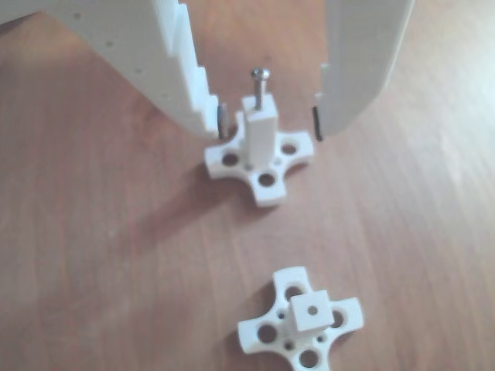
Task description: Grab the screw and set it in the hole.
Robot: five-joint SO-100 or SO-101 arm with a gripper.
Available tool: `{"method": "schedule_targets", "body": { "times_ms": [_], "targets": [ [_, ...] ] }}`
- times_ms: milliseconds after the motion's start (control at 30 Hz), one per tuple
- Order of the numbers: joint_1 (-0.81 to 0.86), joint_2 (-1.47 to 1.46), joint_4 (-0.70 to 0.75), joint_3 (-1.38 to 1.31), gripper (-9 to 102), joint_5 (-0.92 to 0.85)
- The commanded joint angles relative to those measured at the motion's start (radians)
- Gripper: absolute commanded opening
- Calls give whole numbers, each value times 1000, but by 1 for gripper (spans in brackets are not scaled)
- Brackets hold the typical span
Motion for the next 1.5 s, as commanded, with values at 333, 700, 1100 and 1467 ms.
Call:
{"method": "schedule_targets", "body": {
  "times_ms": [333,700,1100,1467],
  "targets": [
    [2,423,-54,278,-4,-28],
    [2,818,-221,738,-4,-40],
    [44,1269,-311,1210,-4,-60],
    [87,1517,-202,1285,-4,-81]
  ]
}}
